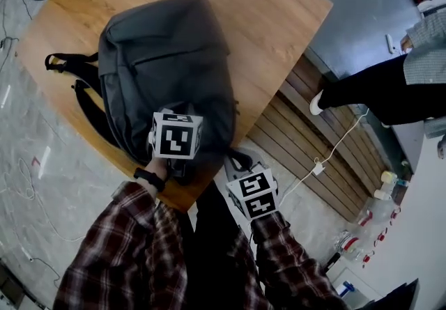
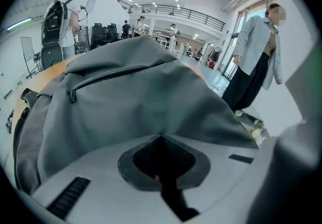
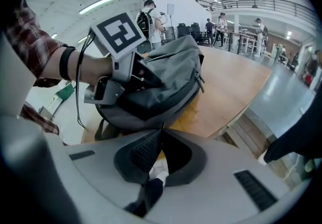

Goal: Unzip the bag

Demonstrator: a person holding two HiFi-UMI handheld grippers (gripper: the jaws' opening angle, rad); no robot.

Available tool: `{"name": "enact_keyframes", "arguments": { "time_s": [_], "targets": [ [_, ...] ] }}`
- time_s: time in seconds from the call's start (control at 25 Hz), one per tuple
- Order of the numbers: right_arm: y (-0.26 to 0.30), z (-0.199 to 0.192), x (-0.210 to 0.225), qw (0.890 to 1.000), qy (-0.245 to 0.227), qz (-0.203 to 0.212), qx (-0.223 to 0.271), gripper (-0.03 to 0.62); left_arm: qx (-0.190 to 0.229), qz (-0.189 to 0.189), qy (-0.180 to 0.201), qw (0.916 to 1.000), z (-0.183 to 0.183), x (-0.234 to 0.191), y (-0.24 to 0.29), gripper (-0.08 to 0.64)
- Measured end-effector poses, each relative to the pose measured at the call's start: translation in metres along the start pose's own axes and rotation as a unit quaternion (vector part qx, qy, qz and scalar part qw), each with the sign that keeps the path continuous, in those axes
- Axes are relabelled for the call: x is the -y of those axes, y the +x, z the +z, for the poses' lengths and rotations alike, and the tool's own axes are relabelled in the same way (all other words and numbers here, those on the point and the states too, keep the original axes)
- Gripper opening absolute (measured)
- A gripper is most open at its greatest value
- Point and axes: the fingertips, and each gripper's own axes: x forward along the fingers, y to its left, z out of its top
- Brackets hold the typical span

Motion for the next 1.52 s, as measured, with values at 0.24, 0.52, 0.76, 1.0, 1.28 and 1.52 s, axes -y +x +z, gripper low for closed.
{"name": "enact_keyframes", "arguments": {
  "time_s": [0.24,0.52,0.76,1.0,1.28,1.52],
  "targets": [
    [-0.004,0.000,-0.010,0.998,0.057,-0.006,0.018,0.014,0.012,0.011,0.005,0.9999,0.014,0.005,0.007,0.009],
    [-0.004,-0.007,0.014,0.998,0.041,-0.036,0.013,0.014,0.014,-0.062,0.113,0.9916,0.020,0.024,-0.015,0.009],
    [-0.004,0.004,0.039,0.998,0.023,-0.060,0.015,0.014,-0.012,-0.098,0.419,0.9027,0.021,0.013,-0.032,0.009],
    [0.012,0.024,0.065,0.996,-0.036,-0.076,0.004,0.014,-0.029,-0.072,0.463,0.8829,-0.019,-0.013,-0.027,0.009],
    [0.041,0.063,0.095,0.994,-0.079,-0.077,0.001,0.014,-0.072,-0.047,0.248,0.9650,-0.036,0.001,-0.033,0.009],
    [0.068,0.102,0.109,0.991,-0.119,-0.061,0.000,0.014,-0.076,-0.067,0.211,0.9723,-0.039,0.022,-0.029,0.008]
  ]
}}
